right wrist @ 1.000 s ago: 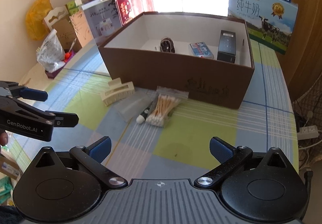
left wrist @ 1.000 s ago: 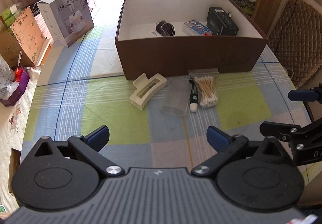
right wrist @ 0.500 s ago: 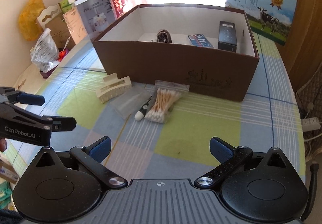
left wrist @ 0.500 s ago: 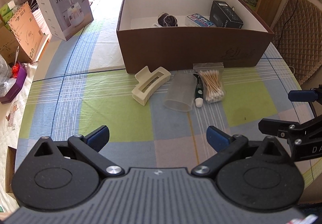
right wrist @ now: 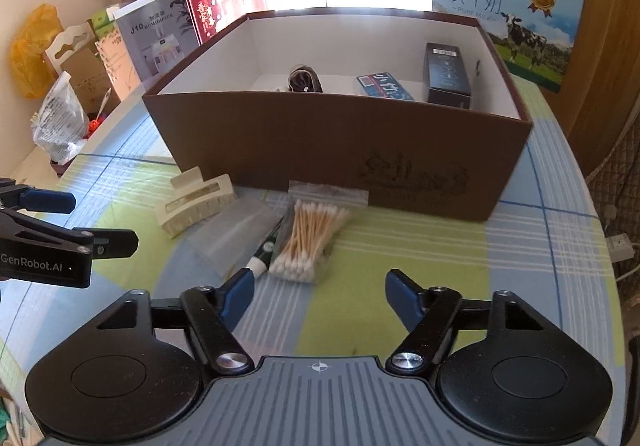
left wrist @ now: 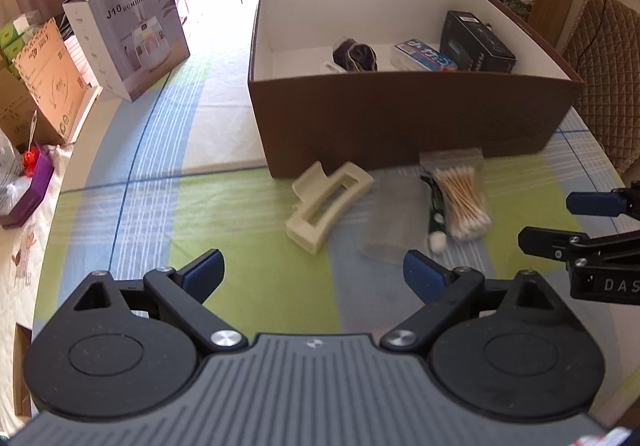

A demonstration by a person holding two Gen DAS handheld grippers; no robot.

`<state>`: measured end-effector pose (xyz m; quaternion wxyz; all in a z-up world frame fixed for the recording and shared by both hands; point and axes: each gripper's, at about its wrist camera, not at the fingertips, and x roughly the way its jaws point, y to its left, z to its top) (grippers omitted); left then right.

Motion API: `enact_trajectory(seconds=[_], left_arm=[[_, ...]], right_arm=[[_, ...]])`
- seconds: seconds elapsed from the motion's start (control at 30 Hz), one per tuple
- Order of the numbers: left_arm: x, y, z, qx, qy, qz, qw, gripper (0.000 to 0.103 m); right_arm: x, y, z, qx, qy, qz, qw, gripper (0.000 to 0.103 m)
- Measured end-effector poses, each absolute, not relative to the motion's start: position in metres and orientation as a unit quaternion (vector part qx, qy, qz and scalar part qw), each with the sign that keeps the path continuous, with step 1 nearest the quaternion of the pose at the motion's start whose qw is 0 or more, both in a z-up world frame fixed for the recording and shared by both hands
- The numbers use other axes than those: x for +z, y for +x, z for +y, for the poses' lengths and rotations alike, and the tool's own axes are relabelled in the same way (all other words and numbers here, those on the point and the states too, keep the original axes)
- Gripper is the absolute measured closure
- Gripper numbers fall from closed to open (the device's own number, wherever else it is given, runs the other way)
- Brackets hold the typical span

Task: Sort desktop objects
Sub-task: 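Move the right gripper toward the cotton swab bag and the left toward the beige hair clip, then grasp the cotton swab bag with the right gripper while the left gripper grasps the beige hair clip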

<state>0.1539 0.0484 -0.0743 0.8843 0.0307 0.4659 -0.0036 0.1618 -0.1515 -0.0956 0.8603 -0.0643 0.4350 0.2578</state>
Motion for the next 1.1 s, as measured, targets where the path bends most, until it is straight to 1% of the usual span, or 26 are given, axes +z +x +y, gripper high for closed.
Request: enact_trajectory(seconds=[0.23,0.37,0.53,0.6,0.67,0.73,0.9,1.1], left_arm=[[-0.087,0.176,0.058,-0.011,0.034,0.466,0.884,0.009],[-0.093,0.185,0.061,-0.019,0.036,0.469,0.882,0.009],[-0.099,0.195,0.065,-0.027,0.036,0.474,0.879,0.009],[-0.101,0.198,0.066,-0.030,0.038,0.476,0.878,0.009],[-0.102,0.201,0.067,-0.034,0.038,0.477,0.877,0.009],[-0.104,0.204,0.067,-0.040,0.039,0.477,0.877,0.009],[-0.109,0.211,0.066,-0.054,0.046,0.481,0.874,0.010],[-0.118,0.222,0.063,-0.067,0.060,0.486,0.870,0.017]], right_arm=[[-0.111,0.184,-0.130,0.254,-0.073,0.441,0.858,0.040],[-0.120,0.193,-0.120,0.252,-0.082,0.449,0.853,0.046],[-0.134,0.202,-0.111,0.244,-0.085,0.461,0.849,0.049],[-0.139,0.205,-0.109,0.239,-0.086,0.464,0.848,0.055],[-0.142,0.208,-0.109,0.237,-0.084,0.468,0.847,0.065],[-0.143,0.210,-0.111,0.235,-0.078,0.470,0.847,0.071],[-0.141,0.211,-0.123,0.219,-0.077,0.475,0.849,0.074],[-0.139,0.210,-0.158,0.189,-0.059,0.482,0.854,0.074]])
